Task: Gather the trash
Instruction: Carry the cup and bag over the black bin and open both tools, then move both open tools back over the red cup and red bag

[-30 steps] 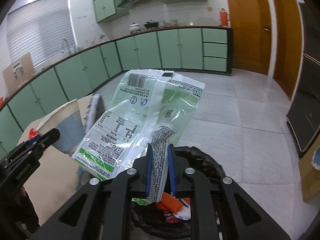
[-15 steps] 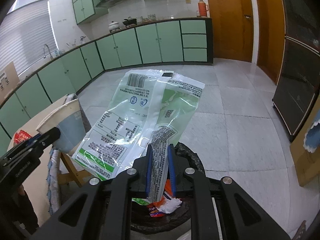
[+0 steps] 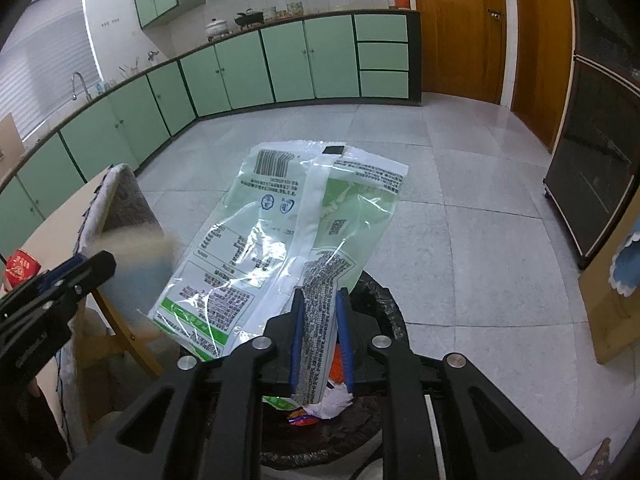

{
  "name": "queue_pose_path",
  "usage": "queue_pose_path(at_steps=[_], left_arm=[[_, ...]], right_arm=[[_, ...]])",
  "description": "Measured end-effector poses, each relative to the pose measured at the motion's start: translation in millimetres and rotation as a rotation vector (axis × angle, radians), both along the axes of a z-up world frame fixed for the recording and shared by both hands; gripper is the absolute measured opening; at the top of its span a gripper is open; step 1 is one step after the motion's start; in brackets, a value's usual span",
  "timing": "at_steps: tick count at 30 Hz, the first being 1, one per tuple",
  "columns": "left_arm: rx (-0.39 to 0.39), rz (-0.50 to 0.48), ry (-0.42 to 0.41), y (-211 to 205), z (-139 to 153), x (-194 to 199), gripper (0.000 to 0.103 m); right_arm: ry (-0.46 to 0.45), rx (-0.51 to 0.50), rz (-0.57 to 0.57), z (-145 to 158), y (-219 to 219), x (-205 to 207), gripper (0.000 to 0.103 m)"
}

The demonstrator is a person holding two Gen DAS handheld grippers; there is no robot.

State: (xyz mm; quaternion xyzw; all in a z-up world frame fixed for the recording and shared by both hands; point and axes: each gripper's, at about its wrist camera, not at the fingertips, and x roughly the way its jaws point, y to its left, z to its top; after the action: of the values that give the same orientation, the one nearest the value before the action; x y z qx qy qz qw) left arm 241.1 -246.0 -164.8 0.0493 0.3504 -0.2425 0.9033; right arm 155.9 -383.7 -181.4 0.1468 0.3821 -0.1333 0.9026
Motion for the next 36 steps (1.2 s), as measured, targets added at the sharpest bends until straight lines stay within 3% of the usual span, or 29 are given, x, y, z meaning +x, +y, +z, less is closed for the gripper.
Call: queue_pose_path(at_steps=[5,11,13,22,27,36], left_arm=[[-0.013,0.020,0.007,5.1,2.8,5.2,0.044],[-0.036,0.062,-0.005,20.4,13.4,9.4,0.051],[-0.042,0.074,-0.013,26.2,16.9,8.6,0.055],[-0.064,0.171,-0.082,86.7,40.0,-1.5,0.074],[-0.047,0.265,-0.132,141.9,53.4,-7.7,0.081],[0.027,0.520,-0.185,269.5,65.5,-9.1,0.083]], right_arm=[[0.008,0.004,0.006,-2.5,-2.4,6.5,0.022],[0.000,0.010,0.001,-0.4,-5.2,6.2,0.047],[-0.019,0.009,-0.002,4.5,-2.9,2.9,0.061],[-0.146,-0.018,0.076,44.5,42.4,2.7,0.088],[-0.213,-0.028,0.164,64.3,82.8,14.2,0.097],[-0.265,-0.038,0.372,76.2,185.6,52.5,0.097]])
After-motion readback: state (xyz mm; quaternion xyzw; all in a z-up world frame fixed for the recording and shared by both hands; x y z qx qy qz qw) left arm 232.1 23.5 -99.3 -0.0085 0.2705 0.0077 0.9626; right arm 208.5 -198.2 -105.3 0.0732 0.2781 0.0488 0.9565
